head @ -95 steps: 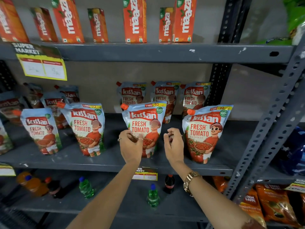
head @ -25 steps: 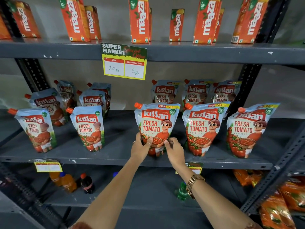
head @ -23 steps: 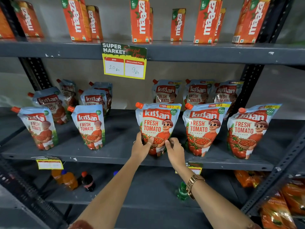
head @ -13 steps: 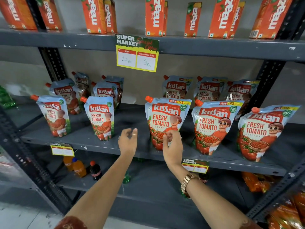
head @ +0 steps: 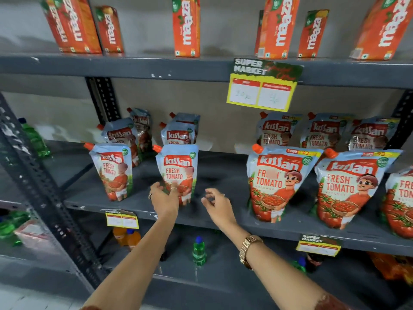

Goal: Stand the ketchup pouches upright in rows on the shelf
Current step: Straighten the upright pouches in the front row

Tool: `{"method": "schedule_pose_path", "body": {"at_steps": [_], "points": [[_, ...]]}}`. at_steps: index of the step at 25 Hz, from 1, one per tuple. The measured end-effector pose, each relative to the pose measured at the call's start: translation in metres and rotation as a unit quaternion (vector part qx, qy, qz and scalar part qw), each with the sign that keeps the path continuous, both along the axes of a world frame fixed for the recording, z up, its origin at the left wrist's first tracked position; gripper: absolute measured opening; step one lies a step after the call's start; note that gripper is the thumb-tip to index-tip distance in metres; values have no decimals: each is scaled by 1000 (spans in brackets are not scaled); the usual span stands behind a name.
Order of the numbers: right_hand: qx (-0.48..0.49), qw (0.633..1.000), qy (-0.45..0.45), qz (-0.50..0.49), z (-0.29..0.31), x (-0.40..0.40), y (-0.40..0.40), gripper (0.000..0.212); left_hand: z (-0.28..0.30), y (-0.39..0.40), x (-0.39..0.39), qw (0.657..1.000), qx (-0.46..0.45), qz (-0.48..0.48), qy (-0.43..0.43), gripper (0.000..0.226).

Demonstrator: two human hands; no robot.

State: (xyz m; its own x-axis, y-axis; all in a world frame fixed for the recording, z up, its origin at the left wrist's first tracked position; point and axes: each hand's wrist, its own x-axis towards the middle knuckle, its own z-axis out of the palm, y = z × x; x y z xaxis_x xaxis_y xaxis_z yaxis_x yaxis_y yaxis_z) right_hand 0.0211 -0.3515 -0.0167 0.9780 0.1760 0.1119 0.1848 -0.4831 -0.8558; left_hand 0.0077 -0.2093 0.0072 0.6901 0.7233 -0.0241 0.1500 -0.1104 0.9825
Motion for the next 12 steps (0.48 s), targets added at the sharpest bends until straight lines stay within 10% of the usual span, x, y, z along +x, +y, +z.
{"method": "schedule_pose_path", "body": {"at_steps": [12], "points": [[9, 998, 42, -44, -4, 14, 86, 26, -12, 70, 6, 984, 30, -173, 19, 42]]}}
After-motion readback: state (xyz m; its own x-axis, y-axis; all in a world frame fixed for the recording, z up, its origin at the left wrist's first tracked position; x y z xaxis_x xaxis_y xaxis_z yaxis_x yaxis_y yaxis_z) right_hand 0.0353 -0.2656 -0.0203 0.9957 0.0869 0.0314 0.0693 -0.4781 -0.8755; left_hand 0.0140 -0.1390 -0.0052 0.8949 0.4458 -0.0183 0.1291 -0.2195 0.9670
